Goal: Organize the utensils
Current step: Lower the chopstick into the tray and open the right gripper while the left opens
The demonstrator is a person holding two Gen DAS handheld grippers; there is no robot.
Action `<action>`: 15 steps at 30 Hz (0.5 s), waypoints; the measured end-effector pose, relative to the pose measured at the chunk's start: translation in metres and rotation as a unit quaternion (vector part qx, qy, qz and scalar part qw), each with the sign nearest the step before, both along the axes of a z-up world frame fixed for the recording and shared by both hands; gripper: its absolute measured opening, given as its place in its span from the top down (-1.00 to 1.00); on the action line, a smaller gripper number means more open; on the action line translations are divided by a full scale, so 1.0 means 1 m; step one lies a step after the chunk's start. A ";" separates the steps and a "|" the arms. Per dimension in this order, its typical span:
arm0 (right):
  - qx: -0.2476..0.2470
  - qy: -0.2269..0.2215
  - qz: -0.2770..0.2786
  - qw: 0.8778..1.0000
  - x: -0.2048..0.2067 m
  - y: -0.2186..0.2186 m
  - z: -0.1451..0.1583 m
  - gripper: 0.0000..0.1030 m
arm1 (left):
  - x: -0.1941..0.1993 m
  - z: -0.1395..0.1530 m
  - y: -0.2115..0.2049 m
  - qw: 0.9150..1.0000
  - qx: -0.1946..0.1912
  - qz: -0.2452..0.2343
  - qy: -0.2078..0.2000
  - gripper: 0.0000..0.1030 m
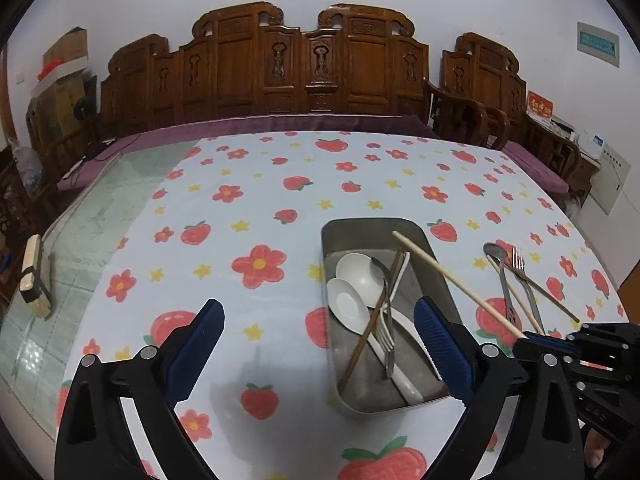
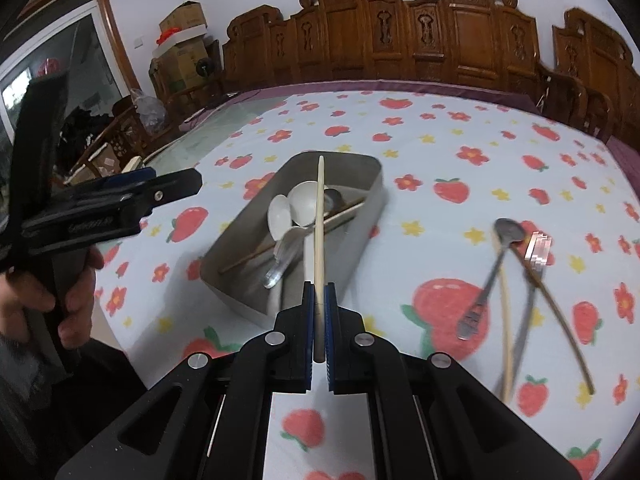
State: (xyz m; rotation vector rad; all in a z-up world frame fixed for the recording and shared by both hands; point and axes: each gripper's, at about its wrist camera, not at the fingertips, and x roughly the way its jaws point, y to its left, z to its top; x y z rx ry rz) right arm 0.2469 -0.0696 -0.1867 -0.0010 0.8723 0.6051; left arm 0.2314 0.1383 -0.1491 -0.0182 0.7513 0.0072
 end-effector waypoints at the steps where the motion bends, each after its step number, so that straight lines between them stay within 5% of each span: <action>1: 0.006 0.006 -0.001 1.000 0.004 0.004 -0.001 0.89 | 0.000 0.000 0.002 1.000 -0.001 0.001 0.001 -0.79; 15: 0.029 0.073 -0.017 0.997 0.047 0.045 -0.023 0.88 | -0.001 0.004 0.011 1.000 -0.006 0.013 -0.007 -0.79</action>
